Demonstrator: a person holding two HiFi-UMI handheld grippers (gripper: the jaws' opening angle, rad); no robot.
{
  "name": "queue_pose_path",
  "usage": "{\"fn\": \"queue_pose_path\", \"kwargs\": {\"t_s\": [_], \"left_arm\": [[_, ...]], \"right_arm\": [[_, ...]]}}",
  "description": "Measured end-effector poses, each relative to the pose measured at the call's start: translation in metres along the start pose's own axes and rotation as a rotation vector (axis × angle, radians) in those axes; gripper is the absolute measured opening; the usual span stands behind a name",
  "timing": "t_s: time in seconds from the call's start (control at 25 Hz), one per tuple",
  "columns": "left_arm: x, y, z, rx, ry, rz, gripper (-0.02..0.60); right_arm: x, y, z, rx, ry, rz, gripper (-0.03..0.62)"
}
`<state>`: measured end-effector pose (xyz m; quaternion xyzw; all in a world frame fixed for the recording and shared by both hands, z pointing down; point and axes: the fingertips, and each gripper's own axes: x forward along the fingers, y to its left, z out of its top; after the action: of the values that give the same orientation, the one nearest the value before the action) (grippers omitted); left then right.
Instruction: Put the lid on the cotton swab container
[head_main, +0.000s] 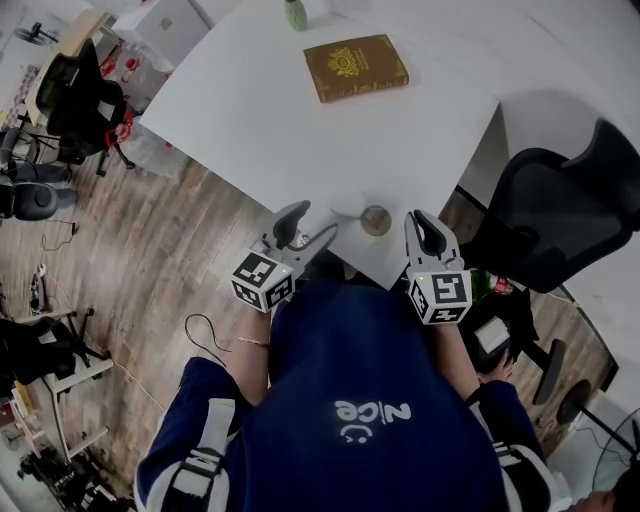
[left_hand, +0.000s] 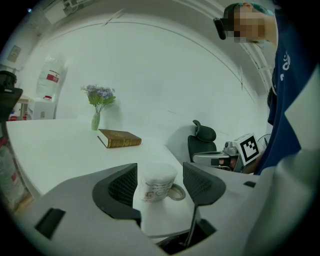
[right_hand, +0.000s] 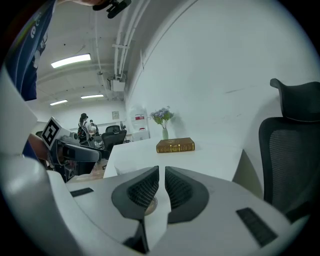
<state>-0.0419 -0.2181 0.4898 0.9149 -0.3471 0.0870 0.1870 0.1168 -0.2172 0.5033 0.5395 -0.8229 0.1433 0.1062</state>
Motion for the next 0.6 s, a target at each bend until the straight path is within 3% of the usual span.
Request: {"fn": "queue_pose_path", "kwargs": {"t_s": [0.16, 0.4, 0.6], "left_arm": [[-0.003, -0.003, 0.005, 0.001, -0.023, 0.003, 0.239], [-0.008, 0.007, 0.011, -0.011, -0.072, 0.067, 0.07], [-0.015, 0.017, 0.014, -0.034, -0.095, 0.111, 0.021]], "right_arm": [[-0.002, 0.0, 0.001, 0.006, -0.009, -0.009, 0.058], [-0.007, -0.01, -0.001, 0.019, -0.012, -0.037, 0.058], [-0.007, -0.011, -0.001, 0.016, -0.01, -0.041, 0.058]]}}
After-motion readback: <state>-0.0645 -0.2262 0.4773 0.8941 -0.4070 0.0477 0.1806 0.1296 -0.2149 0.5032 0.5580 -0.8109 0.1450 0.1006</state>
